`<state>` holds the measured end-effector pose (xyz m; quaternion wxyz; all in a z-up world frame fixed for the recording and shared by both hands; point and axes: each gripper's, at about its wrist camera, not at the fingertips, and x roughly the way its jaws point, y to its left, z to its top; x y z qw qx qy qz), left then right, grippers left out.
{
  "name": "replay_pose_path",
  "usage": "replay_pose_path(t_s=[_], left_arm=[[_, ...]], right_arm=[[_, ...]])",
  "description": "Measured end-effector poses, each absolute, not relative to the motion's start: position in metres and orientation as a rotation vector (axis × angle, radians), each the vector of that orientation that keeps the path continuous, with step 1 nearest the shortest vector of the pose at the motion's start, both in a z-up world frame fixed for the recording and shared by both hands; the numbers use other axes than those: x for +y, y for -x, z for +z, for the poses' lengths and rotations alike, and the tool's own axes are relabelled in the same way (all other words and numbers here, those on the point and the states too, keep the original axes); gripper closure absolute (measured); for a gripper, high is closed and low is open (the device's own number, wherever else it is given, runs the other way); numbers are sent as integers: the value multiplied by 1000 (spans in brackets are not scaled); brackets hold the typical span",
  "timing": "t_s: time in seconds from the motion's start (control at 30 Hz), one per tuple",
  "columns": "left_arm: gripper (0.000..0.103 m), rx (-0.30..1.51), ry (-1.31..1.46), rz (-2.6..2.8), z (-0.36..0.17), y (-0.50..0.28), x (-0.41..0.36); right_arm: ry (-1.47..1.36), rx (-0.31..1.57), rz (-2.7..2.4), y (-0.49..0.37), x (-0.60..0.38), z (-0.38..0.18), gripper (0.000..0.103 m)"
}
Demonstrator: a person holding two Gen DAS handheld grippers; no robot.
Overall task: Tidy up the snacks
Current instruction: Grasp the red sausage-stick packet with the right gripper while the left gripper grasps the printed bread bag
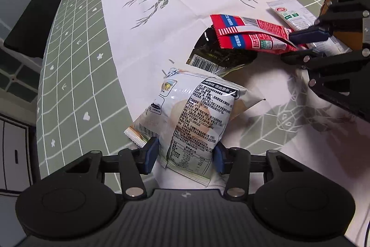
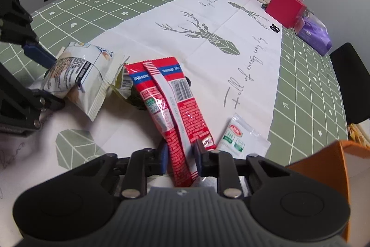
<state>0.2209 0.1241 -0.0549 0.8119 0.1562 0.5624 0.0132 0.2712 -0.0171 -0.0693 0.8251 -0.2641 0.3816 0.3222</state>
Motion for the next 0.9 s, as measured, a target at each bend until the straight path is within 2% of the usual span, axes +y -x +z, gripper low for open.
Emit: replay_pose_path(t_s=[0.07, 0.43, 0.77, 0.9], left_arm=[[48, 1186, -302, 44, -55, -212, 120], [51, 1110, -234, 60, -55, -155, 93], [51, 1109, -189, -15, -54, -103, 81], [50, 1100, -182, -42, -54, -95, 83]], right_arm=[[544, 806, 688, -264, -22, -69, 89], [473, 807, 710, -206, -54, -69, 90], [442, 934, 707, -151, -87, -61, 90], [456, 976, 742, -138, -92, -58, 86]])
